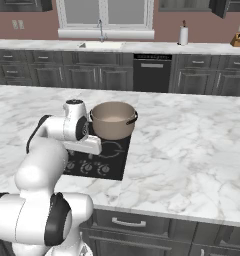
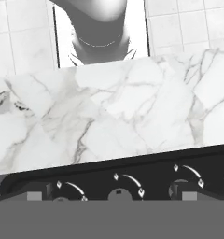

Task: Pick the kettle from the cabinet and place it on a stove burner. Then pick the pot from the counter and place it on another stove burner. Finally, turn both burners on.

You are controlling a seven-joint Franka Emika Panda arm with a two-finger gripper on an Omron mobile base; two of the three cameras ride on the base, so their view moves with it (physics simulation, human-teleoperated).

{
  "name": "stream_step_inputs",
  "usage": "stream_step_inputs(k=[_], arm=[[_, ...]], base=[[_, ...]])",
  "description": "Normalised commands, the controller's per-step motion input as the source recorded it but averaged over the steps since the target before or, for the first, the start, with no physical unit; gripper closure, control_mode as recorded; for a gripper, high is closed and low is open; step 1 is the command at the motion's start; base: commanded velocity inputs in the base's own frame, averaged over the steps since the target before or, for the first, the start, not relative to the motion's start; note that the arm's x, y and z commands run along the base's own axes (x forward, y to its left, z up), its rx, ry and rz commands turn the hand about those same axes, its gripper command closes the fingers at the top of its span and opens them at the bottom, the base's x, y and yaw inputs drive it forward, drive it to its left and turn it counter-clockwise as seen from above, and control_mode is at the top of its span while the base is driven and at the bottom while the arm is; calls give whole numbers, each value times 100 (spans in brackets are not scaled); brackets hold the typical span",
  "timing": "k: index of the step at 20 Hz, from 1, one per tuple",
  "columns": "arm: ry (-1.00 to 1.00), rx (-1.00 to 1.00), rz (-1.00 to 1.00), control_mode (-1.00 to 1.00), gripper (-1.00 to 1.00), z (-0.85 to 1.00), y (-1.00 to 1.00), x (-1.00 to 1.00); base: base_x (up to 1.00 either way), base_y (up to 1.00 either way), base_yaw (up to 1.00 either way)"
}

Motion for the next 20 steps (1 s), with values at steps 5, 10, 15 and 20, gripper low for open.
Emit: stream_step_inputs(k=[5, 10, 15, 20], arm=[[4, 0, -6, -100, -100, -25, 6, 13], [4, 0, -3, -100, -100, -26, 6, 4], [0, 0, -1, -100, -100, -33, 0, 12], [0, 0, 0, -100, -100, -36, 0, 19]], base=[[0, 0, 0], [0, 0, 0], [0, 0, 0], [0, 0, 0]])
